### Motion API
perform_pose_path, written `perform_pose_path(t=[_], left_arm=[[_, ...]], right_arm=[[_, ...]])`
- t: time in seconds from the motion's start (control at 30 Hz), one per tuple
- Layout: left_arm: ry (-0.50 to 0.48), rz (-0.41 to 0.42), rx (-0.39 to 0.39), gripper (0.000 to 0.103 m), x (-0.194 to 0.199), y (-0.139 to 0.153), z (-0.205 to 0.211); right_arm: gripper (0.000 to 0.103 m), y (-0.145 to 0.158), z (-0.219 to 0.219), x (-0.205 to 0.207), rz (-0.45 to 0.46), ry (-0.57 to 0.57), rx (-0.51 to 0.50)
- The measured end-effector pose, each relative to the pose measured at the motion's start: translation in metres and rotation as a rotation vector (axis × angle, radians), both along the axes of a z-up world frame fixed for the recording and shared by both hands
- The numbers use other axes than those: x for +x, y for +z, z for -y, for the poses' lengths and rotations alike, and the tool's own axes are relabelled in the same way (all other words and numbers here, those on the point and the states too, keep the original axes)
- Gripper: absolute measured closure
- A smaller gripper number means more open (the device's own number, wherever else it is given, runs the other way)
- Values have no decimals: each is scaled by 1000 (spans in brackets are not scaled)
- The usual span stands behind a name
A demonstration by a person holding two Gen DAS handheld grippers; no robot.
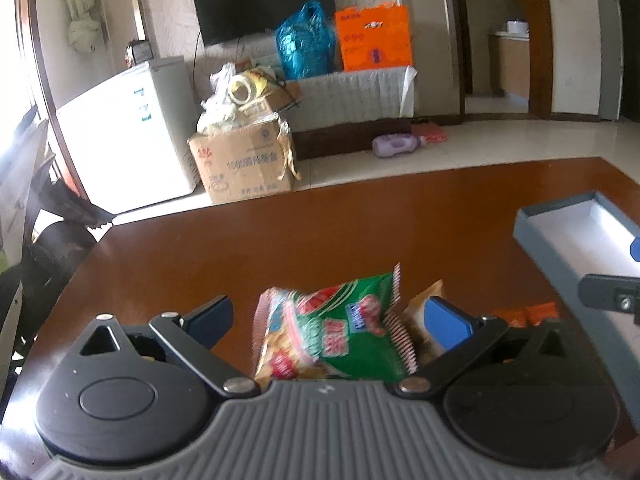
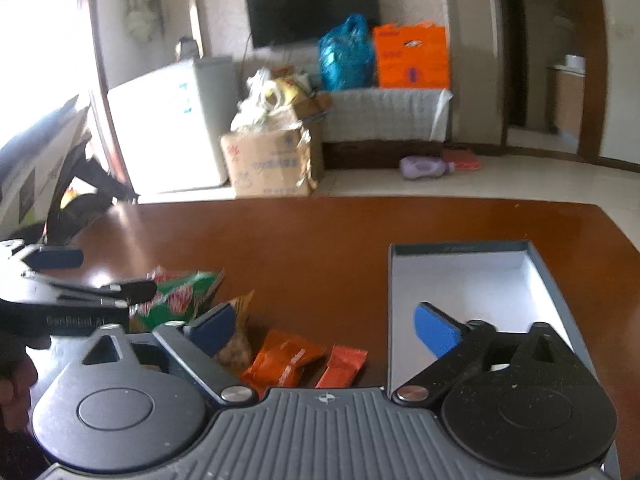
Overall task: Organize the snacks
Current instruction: 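Close left tool on green chip bag while right tool grasps red snack bar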
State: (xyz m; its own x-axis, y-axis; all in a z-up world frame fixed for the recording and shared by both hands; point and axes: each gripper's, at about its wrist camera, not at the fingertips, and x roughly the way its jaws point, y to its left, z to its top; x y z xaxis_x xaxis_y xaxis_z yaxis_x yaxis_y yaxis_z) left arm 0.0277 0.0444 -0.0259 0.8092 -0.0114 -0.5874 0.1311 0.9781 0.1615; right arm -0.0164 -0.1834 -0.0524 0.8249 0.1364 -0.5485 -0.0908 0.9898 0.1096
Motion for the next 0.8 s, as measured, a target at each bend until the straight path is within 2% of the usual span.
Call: perform_pose_path(t=[0.03,0.13,0.3,0.4,0.57,0.73,0.8], left_arm=[[4,-12,-6,0,2,-2,-2],[1,-43,-59,0,6,-5,-14],[-20,-63,-52,3,10,-11,-22],[-6,-100,-58,14,16,-20,-29],[12,-143,-49,14,28,-35,-37],[9,-175,-118,14,36,-46,-45],[0,-168,-117,14,38,-47,-43]], right_arm=[[24,-1,-1,1,-8,10,1],[24,-7,-4,4,-47,30,20],[24,-17,-8,7,-81,53,1],[34,-23,-9,9,-103,69,-3],[34,-37,-14,13,-164,86,-24],[34,-48,-17,16,-200,86,-61],[34,-51,-18,16,-213,86,-76]])
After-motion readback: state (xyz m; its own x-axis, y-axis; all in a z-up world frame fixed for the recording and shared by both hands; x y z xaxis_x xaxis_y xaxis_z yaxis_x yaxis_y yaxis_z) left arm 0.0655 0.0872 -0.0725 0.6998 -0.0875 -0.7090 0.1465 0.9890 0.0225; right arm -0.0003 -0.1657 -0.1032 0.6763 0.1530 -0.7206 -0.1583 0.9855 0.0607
